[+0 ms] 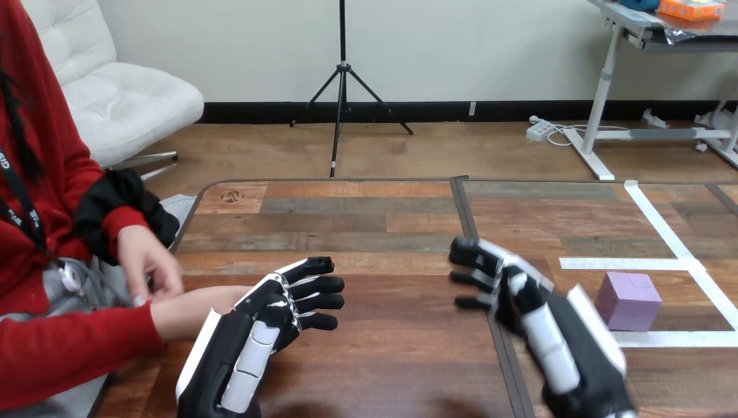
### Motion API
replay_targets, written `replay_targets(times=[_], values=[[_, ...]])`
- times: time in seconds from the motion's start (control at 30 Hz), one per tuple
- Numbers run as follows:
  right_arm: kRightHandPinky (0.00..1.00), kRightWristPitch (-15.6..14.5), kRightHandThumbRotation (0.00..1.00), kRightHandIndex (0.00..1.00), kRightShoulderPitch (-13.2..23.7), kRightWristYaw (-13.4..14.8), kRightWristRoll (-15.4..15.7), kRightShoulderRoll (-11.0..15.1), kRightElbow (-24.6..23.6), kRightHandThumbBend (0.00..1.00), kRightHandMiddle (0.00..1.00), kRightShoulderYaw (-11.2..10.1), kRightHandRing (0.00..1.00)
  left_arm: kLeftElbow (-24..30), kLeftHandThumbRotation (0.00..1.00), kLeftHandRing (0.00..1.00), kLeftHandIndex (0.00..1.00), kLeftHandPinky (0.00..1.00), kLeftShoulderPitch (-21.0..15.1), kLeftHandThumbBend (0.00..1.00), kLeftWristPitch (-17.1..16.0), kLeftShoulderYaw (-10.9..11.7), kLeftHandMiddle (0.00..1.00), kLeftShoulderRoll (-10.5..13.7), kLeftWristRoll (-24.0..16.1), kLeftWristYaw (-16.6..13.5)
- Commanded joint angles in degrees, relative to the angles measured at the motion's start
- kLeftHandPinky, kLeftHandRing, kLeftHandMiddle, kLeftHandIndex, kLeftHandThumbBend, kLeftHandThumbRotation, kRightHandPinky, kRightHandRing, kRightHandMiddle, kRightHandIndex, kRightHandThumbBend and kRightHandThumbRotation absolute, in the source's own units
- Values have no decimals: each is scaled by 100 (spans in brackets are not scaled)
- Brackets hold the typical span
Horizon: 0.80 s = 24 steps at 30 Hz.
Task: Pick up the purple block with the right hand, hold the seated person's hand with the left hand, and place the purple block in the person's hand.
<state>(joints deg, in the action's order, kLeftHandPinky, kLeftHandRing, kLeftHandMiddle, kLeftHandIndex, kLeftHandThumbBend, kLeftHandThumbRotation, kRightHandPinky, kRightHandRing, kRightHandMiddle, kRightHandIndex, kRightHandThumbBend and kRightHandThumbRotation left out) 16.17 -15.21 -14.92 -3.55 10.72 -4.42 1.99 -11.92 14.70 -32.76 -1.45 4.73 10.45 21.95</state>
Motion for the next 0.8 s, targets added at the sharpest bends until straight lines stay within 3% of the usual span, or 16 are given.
replay_targets(times=[0.0,0.13,0.33,0.43,0.77], values=[[77,145,100,84,995,161,296,278,446,74,86,-273,86,59,93,71,75,64,-481,81,-136,-5,72,-21,-100,-48],[78,220,100,83,1278,242,434,386,744,72,86,-358,86,40,94,71,75,64,-510,81,-121,-10,72,-16,-110,-44],[80,106,100,83,1681,412,739,615,1071,68,86,-456,86,18,94,71,75,65,-539,82,-111,-11,72,-23,-138,-60],[80,85,100,83,1878,536,998,772,1219,66,86,-481,86,12,94,71,75,65,-549,82,-109,-11,72,-27,-163,-74],[79,26,100,85,2420,662,1357,1170,1650,69,87,-528,86,4,94,71,75,64,-573,82,-114,-10,72,-37,-148,-48]])
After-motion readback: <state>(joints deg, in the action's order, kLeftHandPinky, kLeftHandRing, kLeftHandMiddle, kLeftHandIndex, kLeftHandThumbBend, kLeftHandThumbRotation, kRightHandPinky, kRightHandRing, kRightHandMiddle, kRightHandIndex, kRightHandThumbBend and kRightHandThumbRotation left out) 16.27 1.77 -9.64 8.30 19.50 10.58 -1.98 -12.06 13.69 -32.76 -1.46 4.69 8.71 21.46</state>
